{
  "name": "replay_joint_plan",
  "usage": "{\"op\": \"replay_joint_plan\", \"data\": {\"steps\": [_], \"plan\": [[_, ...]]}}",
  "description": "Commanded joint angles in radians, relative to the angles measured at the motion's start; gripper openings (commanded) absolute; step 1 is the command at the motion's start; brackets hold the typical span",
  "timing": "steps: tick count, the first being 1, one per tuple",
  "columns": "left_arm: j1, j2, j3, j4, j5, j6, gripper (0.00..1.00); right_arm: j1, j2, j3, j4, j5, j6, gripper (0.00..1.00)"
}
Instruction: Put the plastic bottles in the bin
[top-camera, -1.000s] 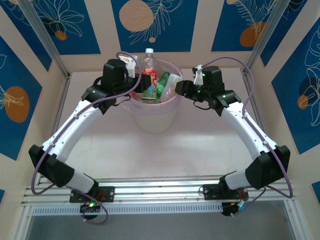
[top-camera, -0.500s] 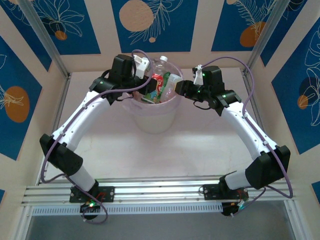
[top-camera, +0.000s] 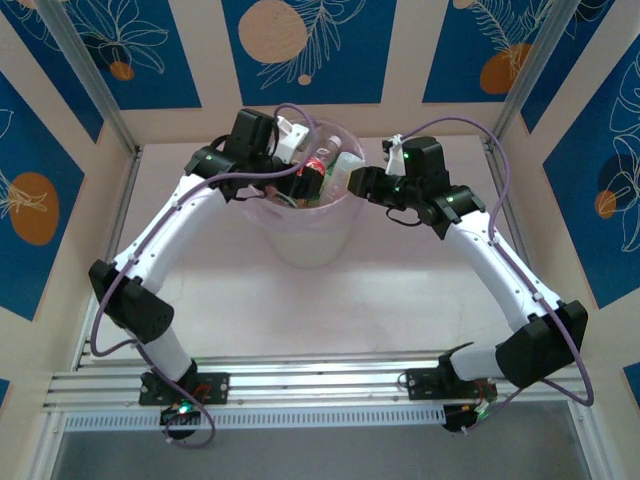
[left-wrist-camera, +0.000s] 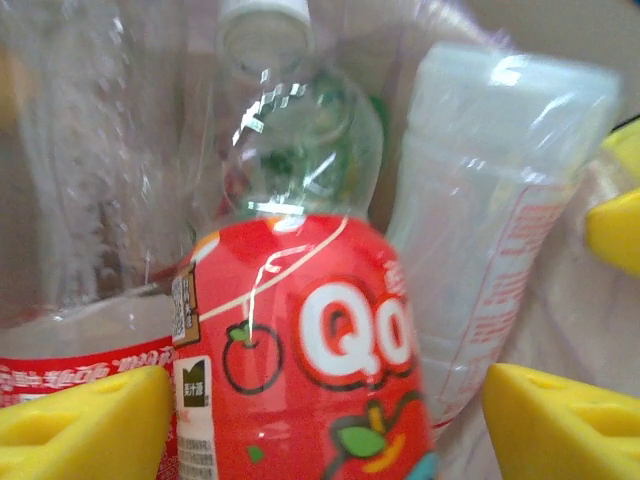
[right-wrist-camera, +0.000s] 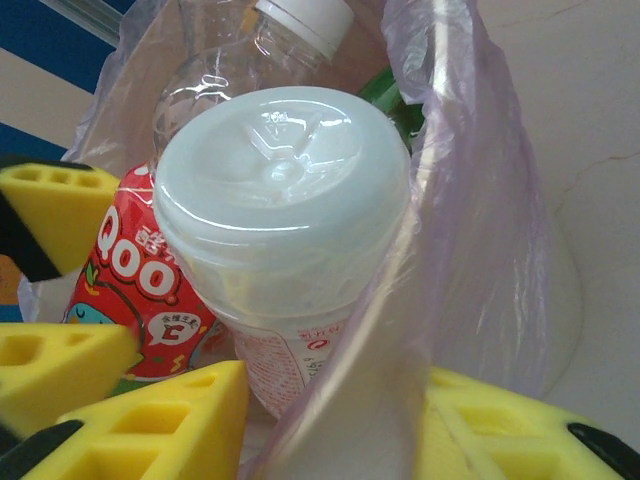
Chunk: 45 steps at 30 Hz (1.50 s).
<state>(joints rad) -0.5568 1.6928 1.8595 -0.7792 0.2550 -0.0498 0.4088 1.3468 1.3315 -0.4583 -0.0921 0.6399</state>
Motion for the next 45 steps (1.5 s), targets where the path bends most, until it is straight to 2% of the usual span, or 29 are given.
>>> {"op": "replay_joint_plan", "data": {"steps": [1,5,14,20,23,28,32,34,35,36,37,42,45], "plan": [[-0.005,-0.023,0.07,-0.01,0.012,0.014,0.82,0.008,-0.031,0.01,-0.018,-0.005,-0.004,0.45],[-0.004,-0.034,0.088,-0.001,0.009,0.01,0.82,0.006,-0.037,0.024,-0.03,0.005,-0.015,0.46],[-0.004,-0.055,0.071,0.001,-0.021,0.017,0.82,-0.011,-0.063,0.048,-0.058,0.029,-0.042,0.6],[0.008,-0.111,0.021,0.004,-0.106,0.033,0.86,-0.067,-0.106,0.061,-0.092,0.032,-0.07,0.63],[0.016,-0.169,-0.024,-0.018,-0.219,0.059,0.87,-0.115,-0.141,0.042,-0.11,0.037,-0.1,0.66],[0.084,-0.33,-0.229,0.038,-0.404,0.05,0.92,-0.18,-0.215,-0.055,-0.119,0.144,-0.221,0.68],[0.188,-0.463,-0.461,0.133,-0.505,-0.051,1.0,-0.257,-0.269,-0.174,-0.077,0.166,-0.258,0.71],[0.236,-0.531,-0.588,0.192,-0.587,-0.091,1.0,-0.291,-0.3,-0.253,-0.031,0.164,-0.273,0.79],[0.253,-0.564,-0.636,0.219,-0.615,-0.1,1.0,-0.299,-0.309,-0.286,-0.004,0.169,-0.283,0.86],[0.268,-0.593,-0.703,0.255,-0.657,-0.109,1.0,-0.305,-0.321,-0.328,0.025,0.182,-0.291,0.97],[0.281,-0.621,-0.768,0.293,-0.695,-0.121,1.0,-0.31,-0.329,-0.369,0.053,0.203,-0.295,0.99],[0.31,-0.71,-1.054,0.474,-0.816,-0.143,1.0,-0.315,-0.329,-0.533,0.177,0.252,-0.336,0.99],[0.326,-0.71,-1.168,0.567,-0.838,-0.136,1.0,-0.317,-0.325,-0.631,0.275,0.27,-0.362,0.99]]}}
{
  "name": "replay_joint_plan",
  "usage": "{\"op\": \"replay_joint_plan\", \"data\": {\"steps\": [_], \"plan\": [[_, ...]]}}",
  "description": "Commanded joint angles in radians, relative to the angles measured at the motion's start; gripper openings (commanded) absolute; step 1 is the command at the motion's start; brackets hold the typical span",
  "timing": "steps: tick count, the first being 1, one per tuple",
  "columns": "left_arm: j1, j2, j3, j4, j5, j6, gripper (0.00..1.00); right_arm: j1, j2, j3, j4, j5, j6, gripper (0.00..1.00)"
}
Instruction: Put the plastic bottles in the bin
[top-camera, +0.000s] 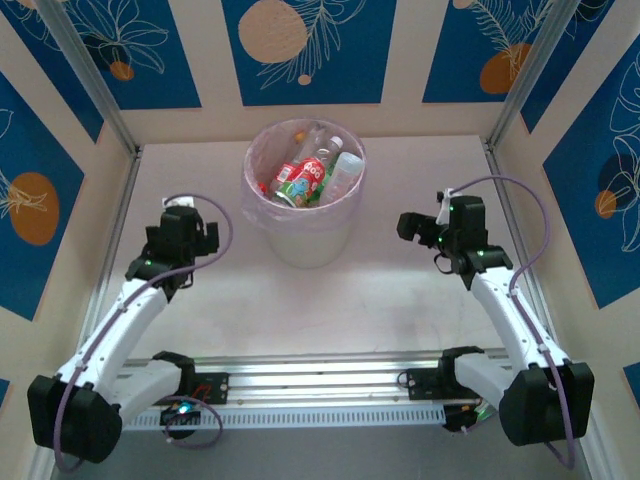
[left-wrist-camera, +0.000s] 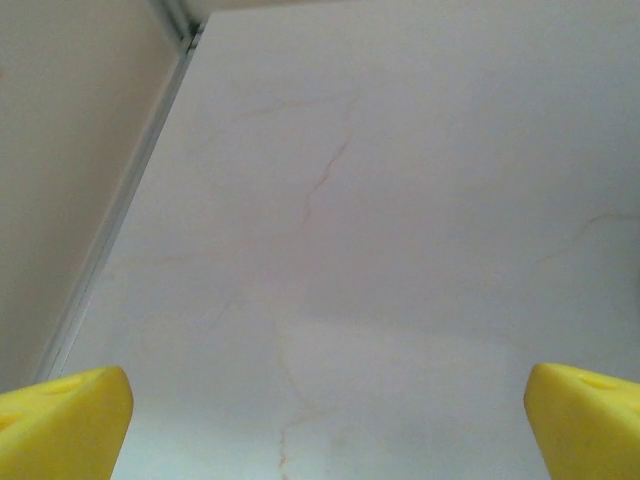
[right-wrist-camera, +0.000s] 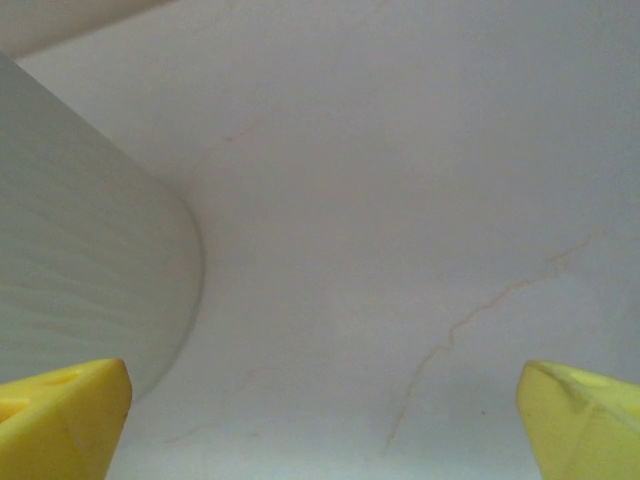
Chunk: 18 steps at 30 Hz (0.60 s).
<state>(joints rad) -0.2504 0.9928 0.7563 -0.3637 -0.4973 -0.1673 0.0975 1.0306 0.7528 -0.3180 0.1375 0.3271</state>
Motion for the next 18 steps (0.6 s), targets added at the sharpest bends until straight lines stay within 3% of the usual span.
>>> {"op": "replay_joint_plan", "data": {"steps": [1,7,18], "plan": [[0.024,-0.007,-0.097,0.186,-0.086,-0.012,1.0,-0.007,-0.01,-0.085,0.172,0.048,-0.054,0.99],[0.032,0.066,-0.259,0.471,-0.063,0.065,1.0,-0.023,0.001,-0.222,0.324,0.095,-0.081,0.99],[0.06,0.311,-0.378,0.959,0.002,0.134,1.0,-0.077,0.076,-0.397,0.64,0.071,-0.108,0.99]]}}
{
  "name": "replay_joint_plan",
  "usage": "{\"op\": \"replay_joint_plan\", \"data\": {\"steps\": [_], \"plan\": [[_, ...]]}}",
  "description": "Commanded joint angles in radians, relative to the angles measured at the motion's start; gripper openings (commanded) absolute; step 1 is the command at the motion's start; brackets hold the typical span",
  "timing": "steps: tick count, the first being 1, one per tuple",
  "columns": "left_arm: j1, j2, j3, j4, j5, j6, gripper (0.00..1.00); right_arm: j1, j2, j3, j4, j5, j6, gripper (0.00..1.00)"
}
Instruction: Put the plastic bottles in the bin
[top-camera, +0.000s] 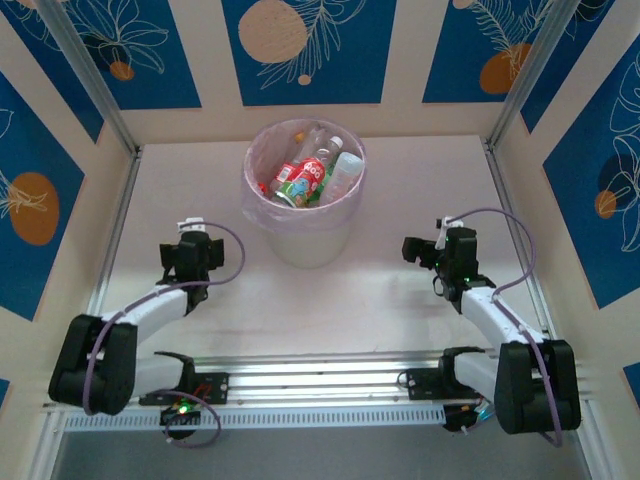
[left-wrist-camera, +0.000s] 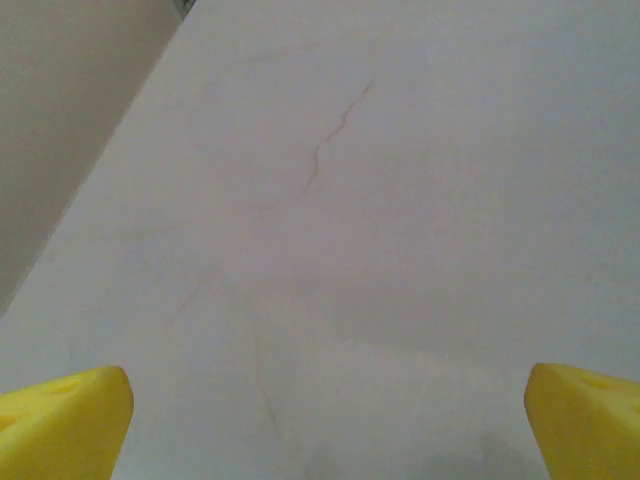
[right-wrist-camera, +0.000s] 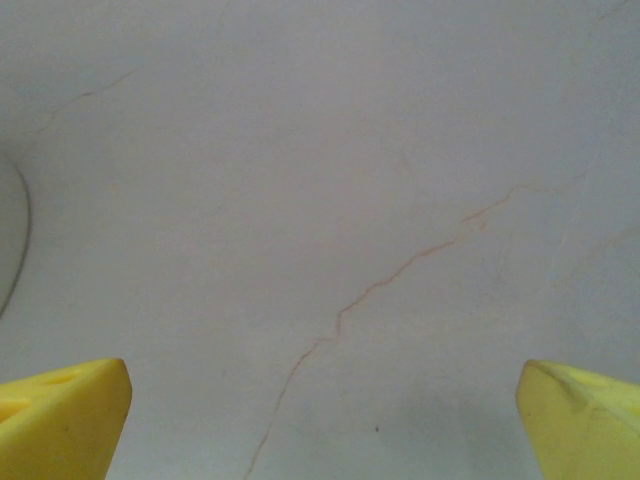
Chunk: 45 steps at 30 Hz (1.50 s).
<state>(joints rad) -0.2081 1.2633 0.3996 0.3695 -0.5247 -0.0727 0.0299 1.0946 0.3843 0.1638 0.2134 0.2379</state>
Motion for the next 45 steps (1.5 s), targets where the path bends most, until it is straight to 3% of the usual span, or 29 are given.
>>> {"op": "replay_joint_plan", "data": {"steps": [1,5,11,16,18,26,31,32,33,45], "plan": [[0.02,0.053,-0.01,0.219,0.043,0.038,1.0,-0.01,0.013,-0.022,0.143,-0.008,-0.023,0.99],[0.027,0.119,0.003,0.328,0.098,0.067,1.0,-0.008,0.021,-0.048,0.239,-0.016,-0.033,0.99],[0.03,0.176,0.043,0.333,0.138,0.124,1.0,-0.008,0.069,-0.06,0.354,-0.014,-0.039,0.99],[0.062,0.255,-0.017,0.537,0.189,0.121,1.0,-0.008,0.141,-0.045,0.441,-0.02,-0.044,0.99],[0.077,0.246,-0.002,0.484,0.215,0.103,1.0,-0.01,0.163,-0.042,0.477,-0.025,-0.05,0.99],[0.108,0.288,-0.026,0.564,0.29,0.092,1.0,-0.013,0.238,-0.009,0.538,-0.028,-0.099,0.99],[0.111,0.297,-0.026,0.571,0.302,0.094,1.0,-0.013,0.439,-0.052,0.83,-0.058,-0.128,0.99],[0.11,0.297,-0.024,0.569,0.302,0.094,1.0,-0.006,0.447,-0.041,0.816,-0.058,-0.134,0.99],[0.111,0.298,-0.025,0.569,0.302,0.094,1.0,-0.005,0.416,-0.004,0.686,-0.061,-0.144,0.99],[0.112,0.299,-0.022,0.569,0.303,0.093,1.0,-0.019,0.43,0.025,0.658,-0.078,-0.132,0.99]]}}
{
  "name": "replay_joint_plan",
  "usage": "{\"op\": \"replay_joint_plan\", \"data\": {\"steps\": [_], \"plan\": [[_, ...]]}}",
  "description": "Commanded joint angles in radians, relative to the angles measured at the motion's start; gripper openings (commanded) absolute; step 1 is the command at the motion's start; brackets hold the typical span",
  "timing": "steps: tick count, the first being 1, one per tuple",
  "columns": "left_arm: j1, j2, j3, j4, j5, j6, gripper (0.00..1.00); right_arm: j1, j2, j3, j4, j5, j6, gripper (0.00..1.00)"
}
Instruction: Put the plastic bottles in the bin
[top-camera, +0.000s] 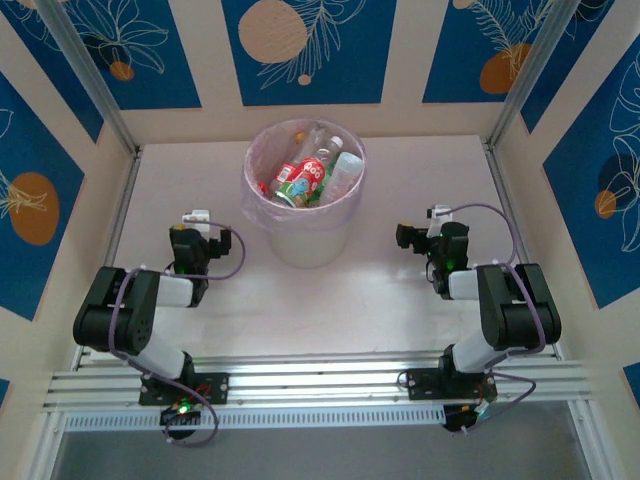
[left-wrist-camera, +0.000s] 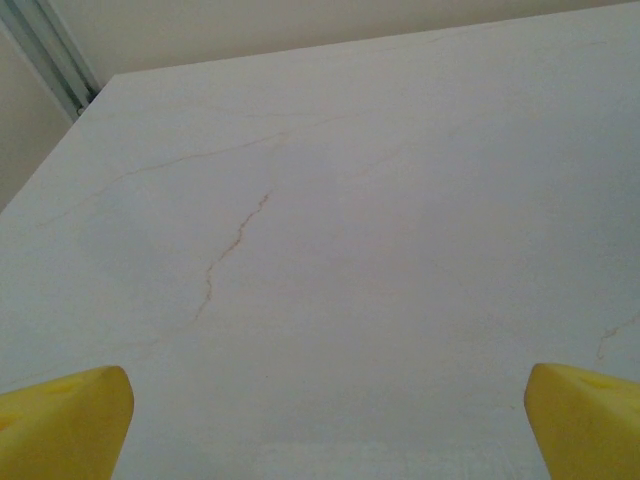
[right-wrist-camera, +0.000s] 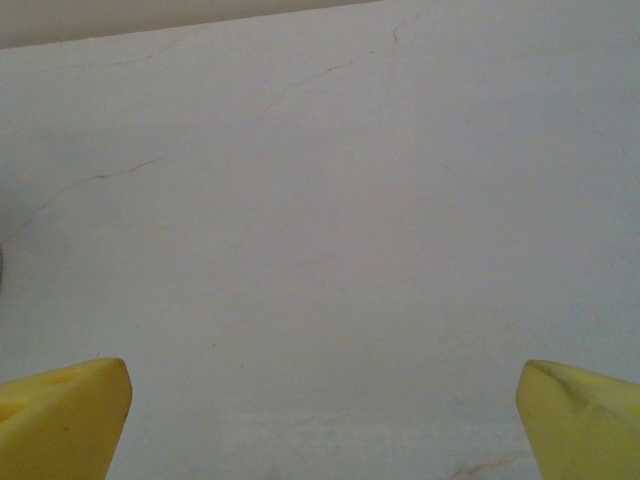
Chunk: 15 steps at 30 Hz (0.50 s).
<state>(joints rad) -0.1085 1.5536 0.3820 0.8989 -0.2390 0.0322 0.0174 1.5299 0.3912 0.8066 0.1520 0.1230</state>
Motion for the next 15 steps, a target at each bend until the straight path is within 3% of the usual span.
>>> {"op": "replay_joint_plan", "data": {"steps": [1,15], "plan": [[0.012,0.009,-0.005,0.04,0.017,-0.012,1.0,-0.006,-0.008,0.018,0.011,-0.017,-0.017,0.99],[0.013,0.008,-0.008,0.042,0.018,-0.011,1.0,-0.007,-0.003,0.023,0.006,-0.017,-0.019,0.99]]}}
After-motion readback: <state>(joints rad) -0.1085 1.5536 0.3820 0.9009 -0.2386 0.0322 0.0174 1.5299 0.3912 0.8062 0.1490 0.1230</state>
